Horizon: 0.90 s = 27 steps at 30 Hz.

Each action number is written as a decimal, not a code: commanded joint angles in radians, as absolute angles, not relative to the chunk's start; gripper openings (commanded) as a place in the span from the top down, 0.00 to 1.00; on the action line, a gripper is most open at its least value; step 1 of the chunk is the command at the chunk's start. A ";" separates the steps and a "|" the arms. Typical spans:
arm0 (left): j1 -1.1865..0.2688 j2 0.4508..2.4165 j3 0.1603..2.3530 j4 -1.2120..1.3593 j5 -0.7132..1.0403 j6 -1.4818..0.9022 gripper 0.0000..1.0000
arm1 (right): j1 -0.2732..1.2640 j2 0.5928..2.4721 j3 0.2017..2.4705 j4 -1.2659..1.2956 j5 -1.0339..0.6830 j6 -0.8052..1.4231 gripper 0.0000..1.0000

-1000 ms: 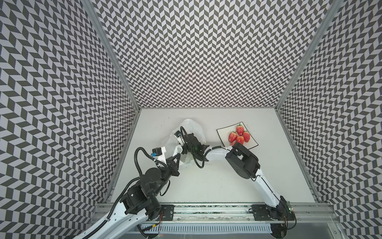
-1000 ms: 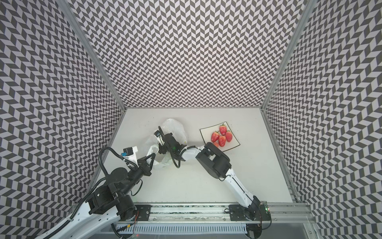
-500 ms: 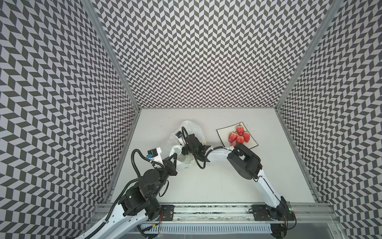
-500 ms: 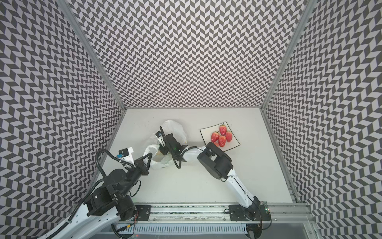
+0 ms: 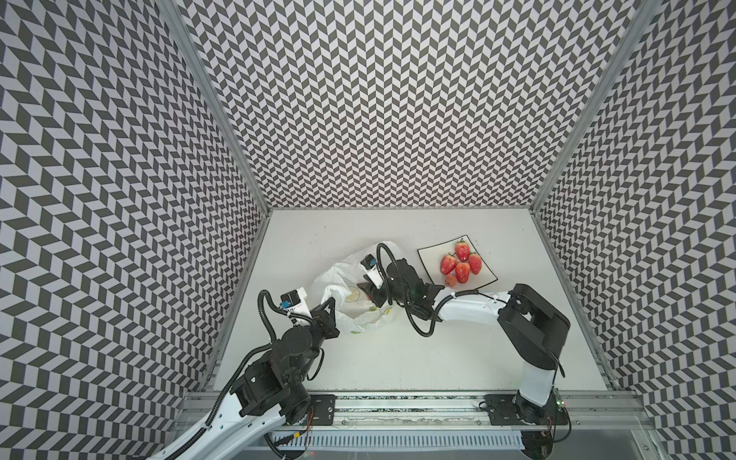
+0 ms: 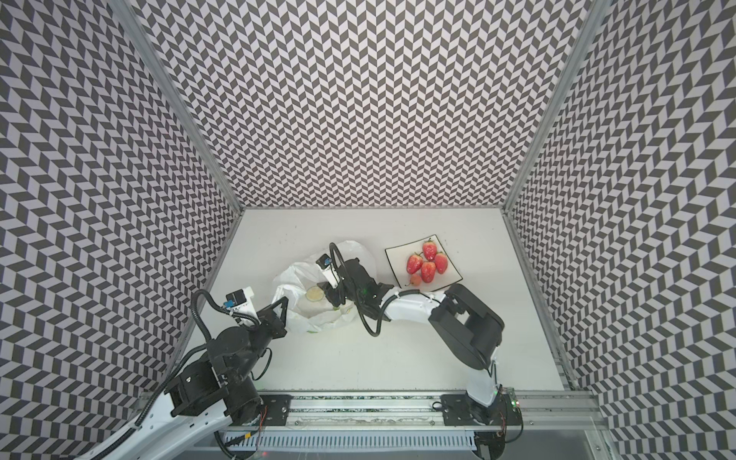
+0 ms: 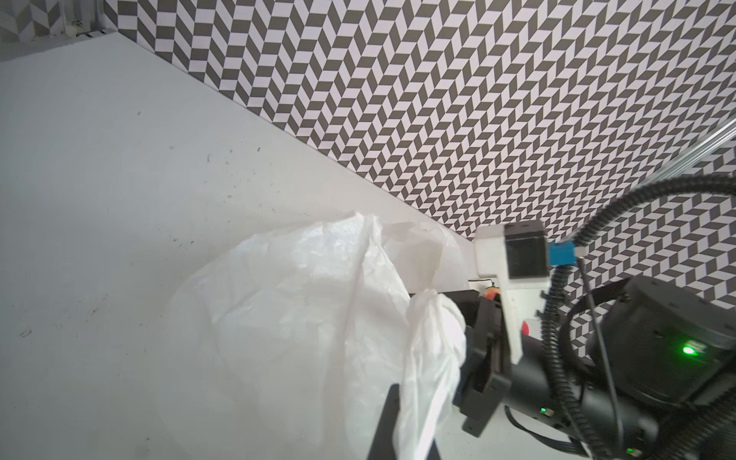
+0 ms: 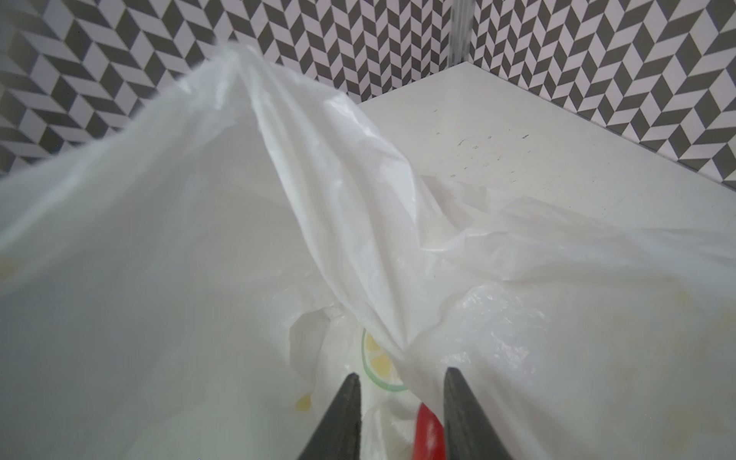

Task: Take the fake fruits out of the plastic bag
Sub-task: 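Close the right gripper on the red fruit inside the bag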

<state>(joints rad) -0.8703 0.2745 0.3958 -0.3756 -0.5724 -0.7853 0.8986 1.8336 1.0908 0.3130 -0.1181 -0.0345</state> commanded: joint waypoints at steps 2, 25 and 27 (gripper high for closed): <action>-0.872 0.267 0.370 -0.344 -0.596 -0.805 1.00 | 0.866 1.734 1.031 0.279 -0.180 0.007 0.71; -0.872 0.288 0.364 -0.305 -0.568 -0.784 1.00 | 0.857 2.034 1.257 0.165 0.036 -0.114 0.36; -0.872 0.288 0.364 -0.307 -0.567 -0.784 1.00 | 0.856 2.057 1.267 0.154 0.023 -0.116 0.34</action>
